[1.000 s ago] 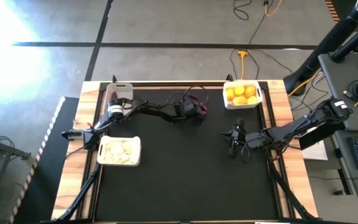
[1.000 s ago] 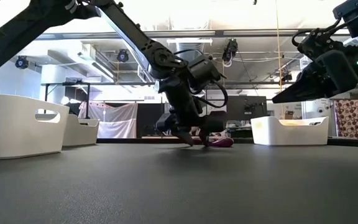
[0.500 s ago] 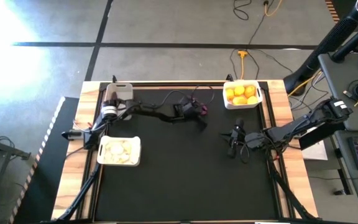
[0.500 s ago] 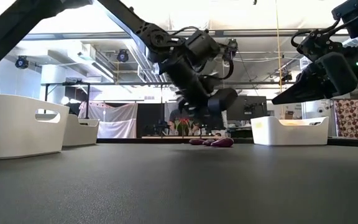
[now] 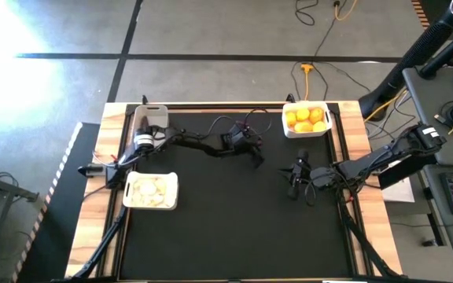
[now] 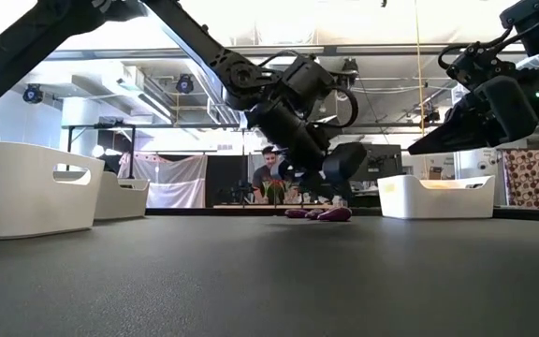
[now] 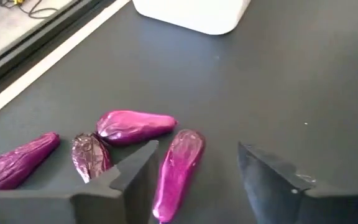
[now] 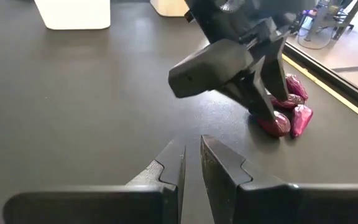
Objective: Sort produce into baskets
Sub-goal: Put the violet eggplant into the gray bin
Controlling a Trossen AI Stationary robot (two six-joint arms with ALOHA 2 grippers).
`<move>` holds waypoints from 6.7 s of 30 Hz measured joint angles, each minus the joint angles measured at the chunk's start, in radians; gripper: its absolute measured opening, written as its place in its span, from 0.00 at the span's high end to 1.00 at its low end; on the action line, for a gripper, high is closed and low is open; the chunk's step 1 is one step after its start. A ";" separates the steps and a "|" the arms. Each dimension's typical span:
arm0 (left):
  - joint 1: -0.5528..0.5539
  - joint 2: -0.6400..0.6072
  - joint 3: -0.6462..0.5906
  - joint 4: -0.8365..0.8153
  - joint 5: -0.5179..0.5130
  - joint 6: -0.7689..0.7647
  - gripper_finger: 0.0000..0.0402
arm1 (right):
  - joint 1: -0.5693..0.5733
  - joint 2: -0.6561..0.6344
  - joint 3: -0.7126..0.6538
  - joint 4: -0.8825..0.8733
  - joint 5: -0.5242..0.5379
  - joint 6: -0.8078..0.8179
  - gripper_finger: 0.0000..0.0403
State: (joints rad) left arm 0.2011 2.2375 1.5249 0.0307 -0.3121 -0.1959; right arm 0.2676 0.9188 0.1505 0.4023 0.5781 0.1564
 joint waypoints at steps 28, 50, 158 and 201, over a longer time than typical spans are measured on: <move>-0.016 0.095 0.001 0.090 -0.063 0.009 0.74 | 0.000 0.000 0.000 0.000 0.000 -0.018 0.89; -0.059 -0.380 -0.005 -0.682 -0.418 0.009 0.89 | 0.000 0.000 -0.003 -0.001 0.000 -0.013 0.89; 0.076 0.322 0.799 -1.007 -0.092 -0.308 0.42 | -0.002 0.000 -0.008 -0.001 0.000 -0.026 0.89; 0.035 0.328 0.764 -0.883 -0.123 -0.487 0.58 | -0.002 0.000 -0.009 -0.001 0.000 -0.027 0.89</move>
State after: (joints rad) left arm 0.2357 2.5652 2.2893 -0.8523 -0.4355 -0.6830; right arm 0.2657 0.9188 0.1417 0.4009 0.5779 0.1297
